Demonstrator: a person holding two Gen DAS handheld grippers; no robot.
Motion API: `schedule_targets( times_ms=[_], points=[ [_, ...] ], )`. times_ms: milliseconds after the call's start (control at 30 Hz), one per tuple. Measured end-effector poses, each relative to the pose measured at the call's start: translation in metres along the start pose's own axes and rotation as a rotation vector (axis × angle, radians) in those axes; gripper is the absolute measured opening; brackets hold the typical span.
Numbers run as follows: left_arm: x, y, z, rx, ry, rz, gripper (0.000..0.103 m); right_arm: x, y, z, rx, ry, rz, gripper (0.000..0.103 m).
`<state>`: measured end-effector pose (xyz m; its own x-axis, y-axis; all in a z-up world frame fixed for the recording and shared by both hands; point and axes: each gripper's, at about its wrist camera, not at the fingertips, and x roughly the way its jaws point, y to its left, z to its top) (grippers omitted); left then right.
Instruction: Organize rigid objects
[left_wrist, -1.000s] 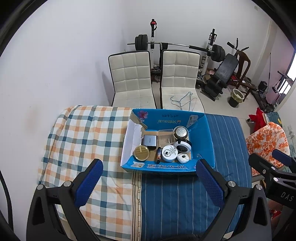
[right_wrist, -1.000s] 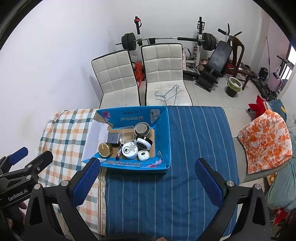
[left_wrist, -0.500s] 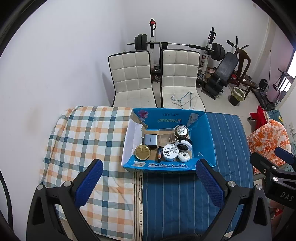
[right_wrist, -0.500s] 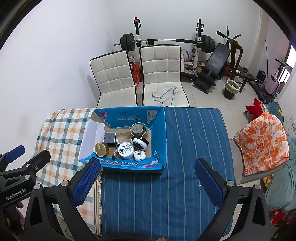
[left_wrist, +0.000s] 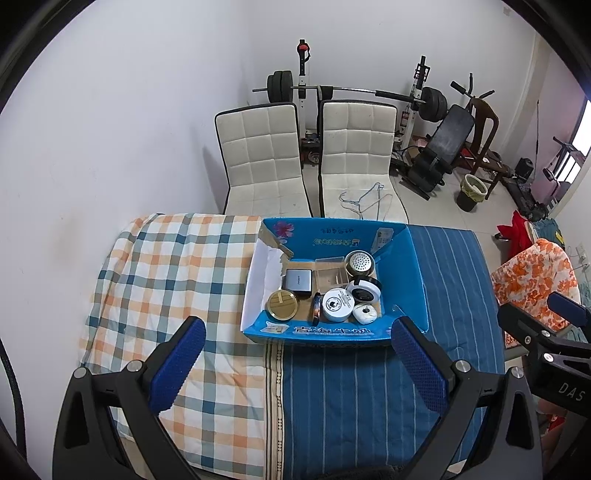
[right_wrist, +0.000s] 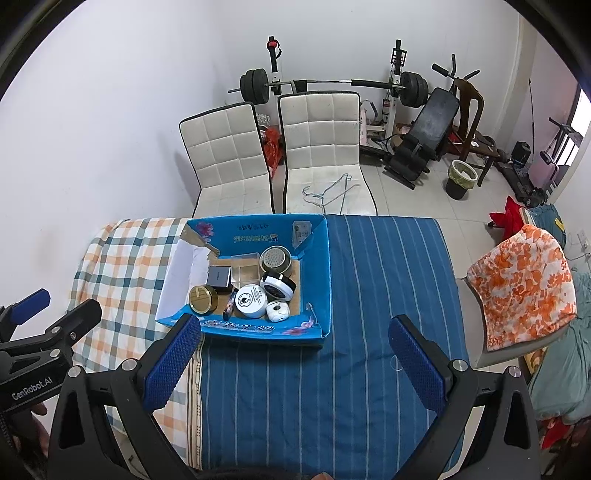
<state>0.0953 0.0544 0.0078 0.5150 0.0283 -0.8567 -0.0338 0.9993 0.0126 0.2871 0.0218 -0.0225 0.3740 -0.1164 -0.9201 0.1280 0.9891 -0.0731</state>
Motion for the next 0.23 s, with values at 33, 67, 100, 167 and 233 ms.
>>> schedule_targets(
  times_ms=[33,67,100,167,233],
  points=[
    [-0.0013,-0.0006,0.0013,0.002,-0.001,0.001,0.103,-0.0005,-0.0002,-0.0003,0.000,0.000,0.001,0.103],
    [-0.0011,-0.0006,0.0013,0.002,0.000,0.000,0.103,-0.0007,-0.0001,-0.0004,0.000,0.000,0.002,0.103],
    [-0.0015,-0.0005,0.0010,0.001,0.000,-0.001,0.103,-0.0013,-0.0004,-0.0009,-0.001,0.000,0.001,0.103],
    [-0.0010,-0.0004,0.0010,0.000,-0.002,0.000,0.103,-0.0016,-0.0007,-0.0013,-0.002,0.001,0.001,0.103],
    [-0.0018,-0.0004,0.0025,-0.002,-0.002,-0.003,0.103,-0.0016,-0.0005,-0.0013,-0.002,0.001,0.000,0.103]
  ],
)
